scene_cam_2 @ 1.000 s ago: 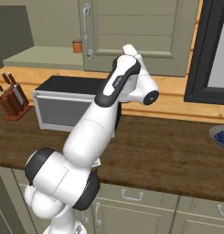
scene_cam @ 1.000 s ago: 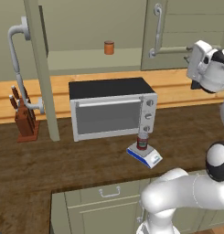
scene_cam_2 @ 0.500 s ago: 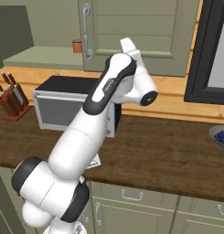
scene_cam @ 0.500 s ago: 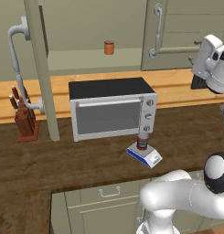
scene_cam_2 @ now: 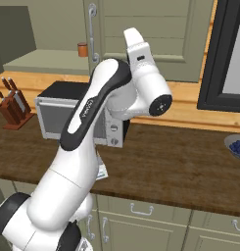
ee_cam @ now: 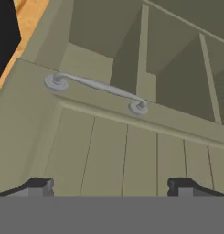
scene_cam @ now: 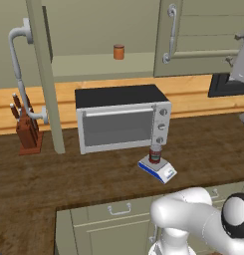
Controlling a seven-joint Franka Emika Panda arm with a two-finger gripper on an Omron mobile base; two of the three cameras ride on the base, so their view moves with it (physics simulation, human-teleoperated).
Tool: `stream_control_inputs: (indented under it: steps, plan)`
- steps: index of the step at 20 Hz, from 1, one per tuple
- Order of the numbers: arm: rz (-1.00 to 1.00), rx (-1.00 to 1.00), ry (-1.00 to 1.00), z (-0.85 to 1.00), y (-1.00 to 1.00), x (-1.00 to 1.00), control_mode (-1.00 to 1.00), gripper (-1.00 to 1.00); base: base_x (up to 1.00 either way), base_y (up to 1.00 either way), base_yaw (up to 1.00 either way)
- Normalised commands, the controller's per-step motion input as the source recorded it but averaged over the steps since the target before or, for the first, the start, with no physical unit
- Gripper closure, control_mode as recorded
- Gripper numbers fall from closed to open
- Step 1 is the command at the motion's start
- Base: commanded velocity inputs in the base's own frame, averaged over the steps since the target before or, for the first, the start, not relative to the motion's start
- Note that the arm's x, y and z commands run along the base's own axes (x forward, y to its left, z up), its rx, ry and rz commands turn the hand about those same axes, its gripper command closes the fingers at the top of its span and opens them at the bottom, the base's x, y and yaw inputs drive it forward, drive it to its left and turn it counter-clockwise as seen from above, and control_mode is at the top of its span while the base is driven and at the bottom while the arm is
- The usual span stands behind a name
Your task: Pick the canned food and place it on the digital scale for weighing, and close the cabinet.
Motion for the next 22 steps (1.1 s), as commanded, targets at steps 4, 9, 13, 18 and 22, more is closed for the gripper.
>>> stream_control_inputs:
  steps: [4,9,13,18,22]
  plan:
    - [0.26,0.15,0.02,0.23,0.52,-0.95,-1.00,-1.00,0.00,0.00,0.00]
    - [0.26,0.21,0.00,-0.34,0.92,-0.47,-1.00,-1.00,0.00,0.00,0.00]
    - [0.19,0.28,-0.04,-0.70,0.99,-0.10,-1.00,-1.00,0.00,0.00,0.00]
    - [0.09,0.19,-0.14,-0.62,1.00,0.00,-1.00,-1.00,0.00,0.00,0.00]
    - [0.02,0.06,-0.18,-0.21,1.00,-0.17,-1.00,-1.00,0.00,0.00,0.00]
